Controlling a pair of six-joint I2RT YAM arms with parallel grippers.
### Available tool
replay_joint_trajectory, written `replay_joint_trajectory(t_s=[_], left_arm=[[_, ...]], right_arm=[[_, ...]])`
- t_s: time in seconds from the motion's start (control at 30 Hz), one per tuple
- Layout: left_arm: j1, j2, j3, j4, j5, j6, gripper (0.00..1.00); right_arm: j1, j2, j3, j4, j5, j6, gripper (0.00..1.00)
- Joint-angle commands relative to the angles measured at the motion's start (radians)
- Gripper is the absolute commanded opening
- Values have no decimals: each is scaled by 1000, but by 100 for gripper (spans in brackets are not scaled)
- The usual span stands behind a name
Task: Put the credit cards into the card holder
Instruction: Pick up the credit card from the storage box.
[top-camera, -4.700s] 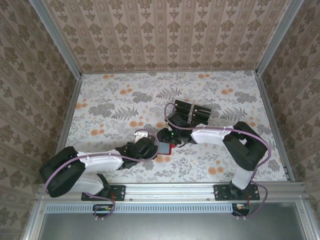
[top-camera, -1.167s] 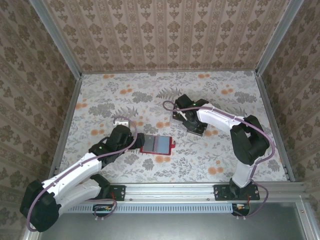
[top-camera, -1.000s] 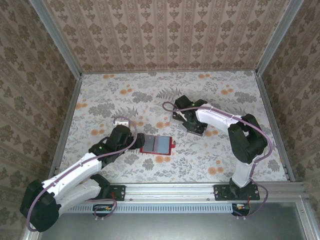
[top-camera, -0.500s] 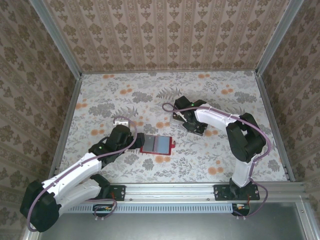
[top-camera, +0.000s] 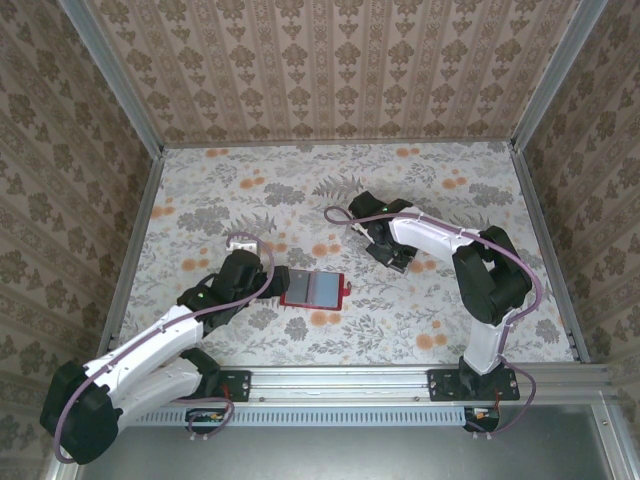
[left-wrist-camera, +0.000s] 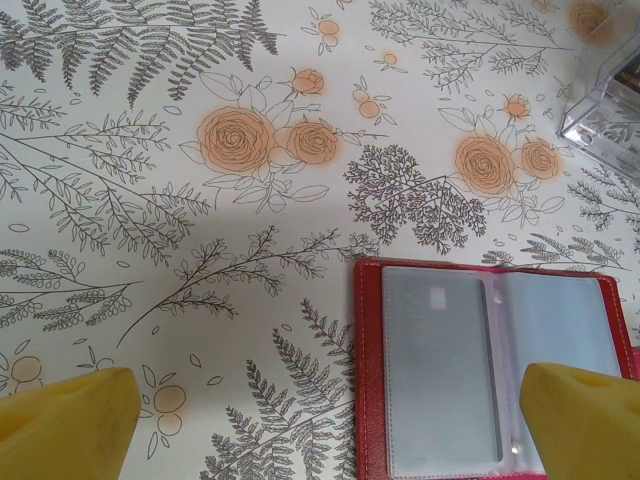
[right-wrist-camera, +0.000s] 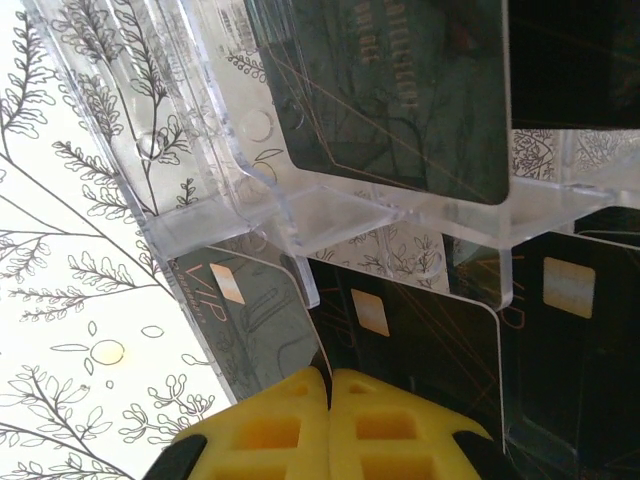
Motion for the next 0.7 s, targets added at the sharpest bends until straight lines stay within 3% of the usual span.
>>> replay_joint_trajectory(t_s=[0.0,0.17,0.67], left_arm=[[5,-4,16,16,8,18,100],[5,-4,15,18,11,15,100],[6,2,20,22,20,19,100]], right_arm=[[-5,5,-8,-32,-23,-12,4],[-1,-19,3,-29,-27,-38,0],[2,-87,61,-46,-96,-77,0]])
